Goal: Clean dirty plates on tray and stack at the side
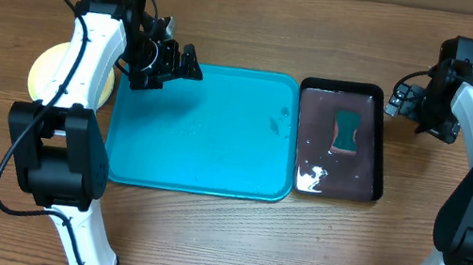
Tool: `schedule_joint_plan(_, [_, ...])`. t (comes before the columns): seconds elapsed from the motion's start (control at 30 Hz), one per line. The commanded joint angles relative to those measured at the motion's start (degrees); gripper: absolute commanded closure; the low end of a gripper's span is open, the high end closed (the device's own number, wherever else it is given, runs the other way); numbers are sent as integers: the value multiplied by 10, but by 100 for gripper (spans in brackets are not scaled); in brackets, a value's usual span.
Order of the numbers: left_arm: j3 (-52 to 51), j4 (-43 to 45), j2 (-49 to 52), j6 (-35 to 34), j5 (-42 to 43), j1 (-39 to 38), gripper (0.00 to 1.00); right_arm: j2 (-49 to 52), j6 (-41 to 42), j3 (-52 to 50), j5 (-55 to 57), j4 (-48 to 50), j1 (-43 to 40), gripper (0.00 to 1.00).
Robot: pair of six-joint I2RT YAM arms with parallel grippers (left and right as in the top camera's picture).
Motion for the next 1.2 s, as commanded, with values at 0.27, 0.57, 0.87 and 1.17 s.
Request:
schedule_joint_plan(0.27, [14,1,-19,13,-3,-1,0,-135,3,10,2,2,17,0])
schedule_joint_plan(0.57, [14,1,-19,13,-3,-1,0,-439,3,10,2,2,57,0])
schedule_joint_plan(0.87, [14,1,-19,13,-3,-1,0,-710,3,-4,25,1,118,0])
schedule_joint_plan(1.17, [14,1,-19,13,-3,-1,0,-889,-4,-56,24,-16,112,0])
